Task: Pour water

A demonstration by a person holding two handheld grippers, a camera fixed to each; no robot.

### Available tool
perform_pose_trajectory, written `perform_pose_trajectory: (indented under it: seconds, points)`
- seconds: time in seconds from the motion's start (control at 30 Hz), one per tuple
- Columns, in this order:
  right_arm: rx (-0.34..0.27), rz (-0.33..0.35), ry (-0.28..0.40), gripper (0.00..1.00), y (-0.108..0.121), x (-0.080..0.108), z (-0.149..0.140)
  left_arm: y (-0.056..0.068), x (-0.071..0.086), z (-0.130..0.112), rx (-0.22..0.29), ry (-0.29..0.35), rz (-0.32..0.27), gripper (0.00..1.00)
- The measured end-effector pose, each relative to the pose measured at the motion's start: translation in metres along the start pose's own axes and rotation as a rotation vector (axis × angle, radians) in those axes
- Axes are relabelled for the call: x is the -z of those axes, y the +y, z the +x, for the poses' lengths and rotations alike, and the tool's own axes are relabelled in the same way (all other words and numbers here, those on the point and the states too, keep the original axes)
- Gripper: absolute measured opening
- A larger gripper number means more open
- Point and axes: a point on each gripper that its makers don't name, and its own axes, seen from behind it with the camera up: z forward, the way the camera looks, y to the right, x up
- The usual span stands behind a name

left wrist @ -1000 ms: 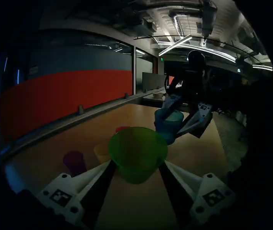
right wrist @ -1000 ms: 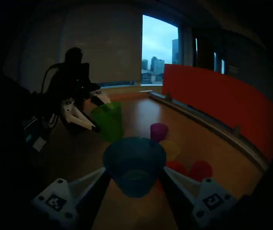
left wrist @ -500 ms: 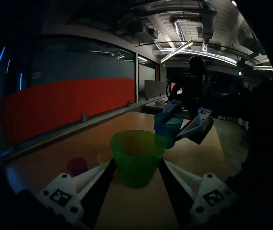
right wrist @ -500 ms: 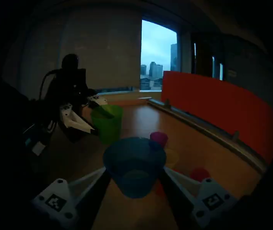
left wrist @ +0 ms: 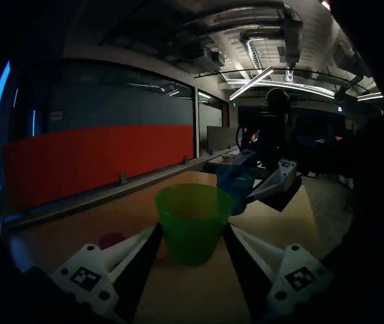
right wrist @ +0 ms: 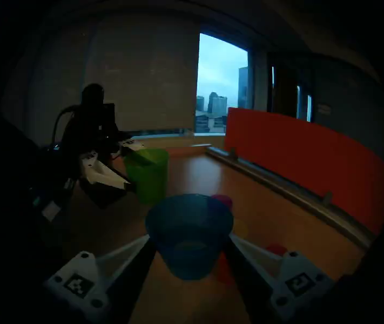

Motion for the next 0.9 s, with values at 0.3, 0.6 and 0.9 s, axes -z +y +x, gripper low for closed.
perform_pose_trajectory:
  seconds: [0.3, 0.6, 0.9]
  points:
    - [0.006, 0.002, 0.003, 0.85, -0.002, 0.0, 0.001, 0.001, 0.001, 0.007, 0.02, 0.032, 0.005, 0.8]
    - [-0.006, 0.001, 0.018, 0.85, -0.002, -0.001, 0.003, 0.0, 0.002, 0.014, 0.017, 0.049, 0.012, 0.8]
    - [-0.014, 0.003, 0.059, 0.85, -0.004, -0.004, 0.013, -0.001, 0.002, 0.02, 0.027, 0.067, 0.013, 0.8]
